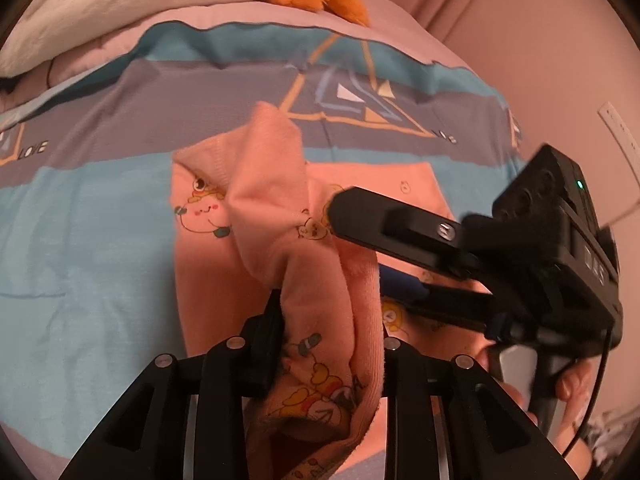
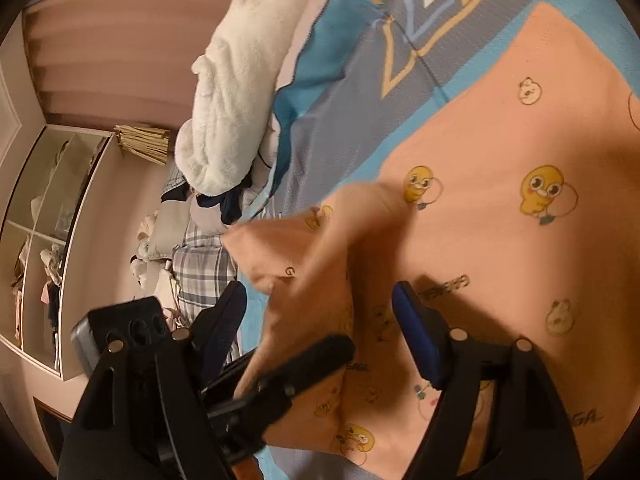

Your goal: Fold small clothes

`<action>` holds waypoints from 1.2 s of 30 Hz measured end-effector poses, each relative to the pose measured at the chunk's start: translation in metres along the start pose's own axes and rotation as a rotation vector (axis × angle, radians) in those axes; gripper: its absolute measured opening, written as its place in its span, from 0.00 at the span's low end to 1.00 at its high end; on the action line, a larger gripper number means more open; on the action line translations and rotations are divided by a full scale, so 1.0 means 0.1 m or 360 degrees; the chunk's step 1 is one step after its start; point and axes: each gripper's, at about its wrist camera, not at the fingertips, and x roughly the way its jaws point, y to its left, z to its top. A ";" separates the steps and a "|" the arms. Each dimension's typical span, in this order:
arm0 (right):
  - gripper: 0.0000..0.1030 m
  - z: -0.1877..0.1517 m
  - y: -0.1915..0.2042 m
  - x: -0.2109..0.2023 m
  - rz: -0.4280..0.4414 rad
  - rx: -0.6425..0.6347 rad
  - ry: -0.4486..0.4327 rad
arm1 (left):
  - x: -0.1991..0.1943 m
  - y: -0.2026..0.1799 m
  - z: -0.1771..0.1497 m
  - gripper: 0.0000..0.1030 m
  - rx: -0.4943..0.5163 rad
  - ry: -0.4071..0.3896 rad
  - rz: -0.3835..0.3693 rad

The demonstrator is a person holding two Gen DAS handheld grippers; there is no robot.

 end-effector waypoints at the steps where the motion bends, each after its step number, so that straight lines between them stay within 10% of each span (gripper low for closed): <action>1: 0.73 0.01 -0.04 0.00 -0.0011 0.0009 0.0012 | 0.01 -0.01 -0.01 0.30 0.0021 0.0008 -0.0005; 5: 0.74 0.01 -0.11 -0.03 0.0017 0.0043 0.0025 | 0.02 -0.15 -0.04 0.51 0.0108 0.0048 -0.0068; 15: 0.73 0.00 -0.06 0.01 -0.0038 -0.0039 0.0108 | -0.17 -0.10 -0.27 0.51 0.0059 0.0023 -0.0194; 24: 0.18 0.01 -0.16 0.12 -0.0352 -0.0220 0.0129 | -0.63 0.52 -0.88 0.51 -0.0146 -0.0060 -0.0053; 36: 0.11 0.15 0.56 -0.50 -0.0579 -0.0650 -0.0143 | -0.77 0.66 -1.18 0.51 -0.0324 -0.0033 -0.0131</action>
